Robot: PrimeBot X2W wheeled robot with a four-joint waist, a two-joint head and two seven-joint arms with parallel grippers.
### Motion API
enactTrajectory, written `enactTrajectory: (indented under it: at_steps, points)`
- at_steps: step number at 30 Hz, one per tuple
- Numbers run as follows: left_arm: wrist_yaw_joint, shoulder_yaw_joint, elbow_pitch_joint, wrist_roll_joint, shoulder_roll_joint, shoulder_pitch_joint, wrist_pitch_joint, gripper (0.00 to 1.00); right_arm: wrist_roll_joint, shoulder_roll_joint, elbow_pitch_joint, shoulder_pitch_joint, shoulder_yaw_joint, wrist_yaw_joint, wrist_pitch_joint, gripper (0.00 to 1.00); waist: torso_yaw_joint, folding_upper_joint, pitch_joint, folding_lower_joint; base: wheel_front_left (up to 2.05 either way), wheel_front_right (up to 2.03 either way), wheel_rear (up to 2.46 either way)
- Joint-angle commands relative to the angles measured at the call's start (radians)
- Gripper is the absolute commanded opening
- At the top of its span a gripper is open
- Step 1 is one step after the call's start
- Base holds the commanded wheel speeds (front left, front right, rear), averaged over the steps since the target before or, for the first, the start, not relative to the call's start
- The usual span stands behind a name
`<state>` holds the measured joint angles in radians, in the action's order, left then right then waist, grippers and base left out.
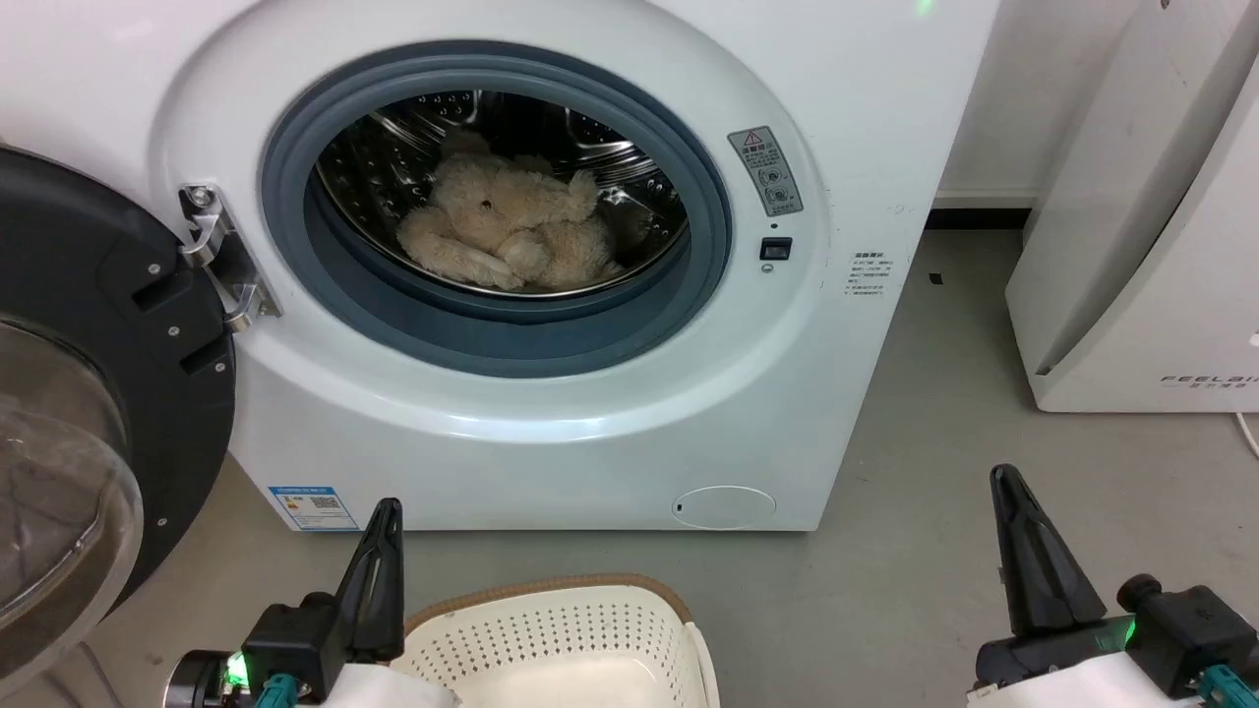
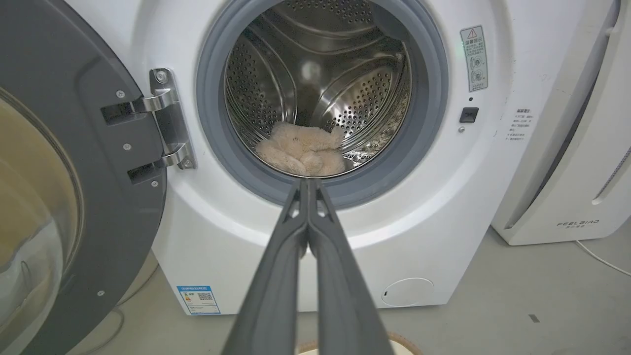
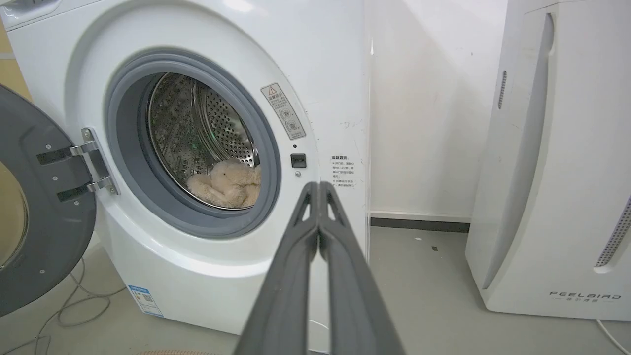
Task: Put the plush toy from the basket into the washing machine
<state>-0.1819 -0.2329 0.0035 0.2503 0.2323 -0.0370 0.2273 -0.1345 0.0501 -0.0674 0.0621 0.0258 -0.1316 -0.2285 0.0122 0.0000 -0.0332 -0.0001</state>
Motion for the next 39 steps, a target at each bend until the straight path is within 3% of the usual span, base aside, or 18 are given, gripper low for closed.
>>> enactTrajectory:
  at_steps: [1, 39]
  points:
    - [0.005, 0.008, 0.0, -0.01, -0.005, 0.005, -0.005, 0.0, 0.01, 0.0, 0.004, -0.008, -0.002, 0.0, 0.005, 0.0, 0.0, 0.0, 0.0, 0.0001, 0.0, 0.0, 0.0]
    - [0.067, 0.087, -0.002, -0.094, -0.067, 0.016, -0.083, 0.0, 0.053, 0.0, 0.026, -0.027, -0.01, 0.0, 0.083, 0.0, -0.004, 0.0, 0.012, 0.0001, 0.0, 0.0, 0.0]
